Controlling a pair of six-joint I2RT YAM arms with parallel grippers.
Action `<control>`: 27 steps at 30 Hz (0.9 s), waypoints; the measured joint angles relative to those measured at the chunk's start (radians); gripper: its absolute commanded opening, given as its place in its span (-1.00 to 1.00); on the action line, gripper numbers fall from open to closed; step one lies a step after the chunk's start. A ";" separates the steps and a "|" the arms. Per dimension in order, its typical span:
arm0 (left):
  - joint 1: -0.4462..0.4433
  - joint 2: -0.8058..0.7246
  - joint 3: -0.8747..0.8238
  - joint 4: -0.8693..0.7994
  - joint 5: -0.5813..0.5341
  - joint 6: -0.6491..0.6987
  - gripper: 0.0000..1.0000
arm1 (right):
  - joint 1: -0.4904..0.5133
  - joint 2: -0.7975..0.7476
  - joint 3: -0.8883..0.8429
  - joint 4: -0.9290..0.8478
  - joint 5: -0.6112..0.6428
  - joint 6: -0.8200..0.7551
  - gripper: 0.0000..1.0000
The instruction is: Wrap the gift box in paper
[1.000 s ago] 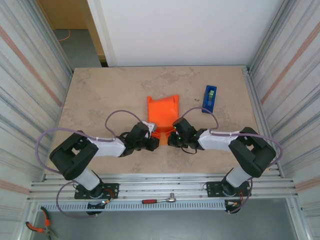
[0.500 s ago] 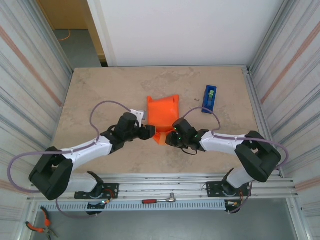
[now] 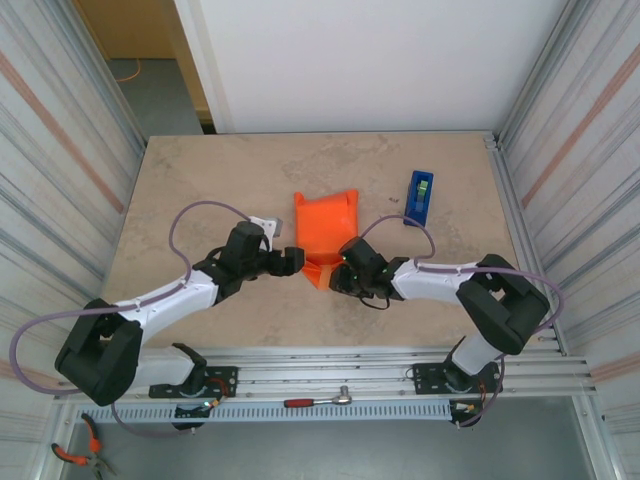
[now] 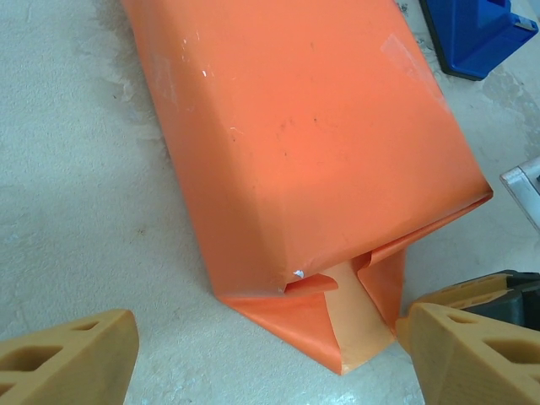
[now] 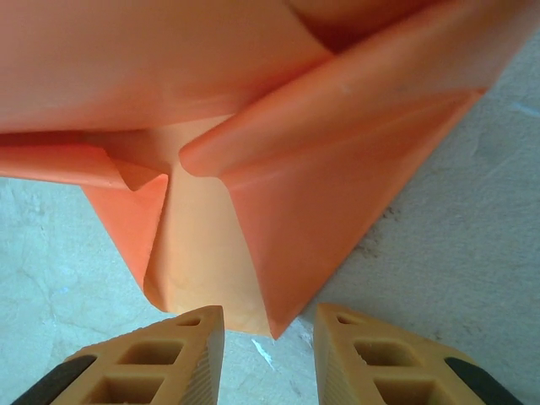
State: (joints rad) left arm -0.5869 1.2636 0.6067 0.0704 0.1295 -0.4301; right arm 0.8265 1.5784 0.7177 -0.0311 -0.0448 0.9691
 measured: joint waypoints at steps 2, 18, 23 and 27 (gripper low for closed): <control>0.004 0.000 0.000 0.000 0.000 0.000 0.69 | 0.001 0.010 0.006 0.000 0.000 0.000 -0.34; 0.017 0.000 0.000 0.000 0.002 0.000 0.72 | 0.024 0.036 0.040 -0.041 0.039 0.023 -0.35; 0.023 0.000 0.000 0.000 0.002 0.000 0.73 | 0.047 0.058 0.085 -0.105 0.086 0.045 -0.40; 0.025 0.000 0.000 0.001 0.004 -0.001 0.73 | 0.067 0.080 0.122 -0.158 0.130 0.071 -0.44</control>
State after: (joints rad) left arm -0.5617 1.2636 0.6067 0.0711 0.1333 -0.4309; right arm 0.8936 1.6588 0.8394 -0.1894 0.0849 1.0405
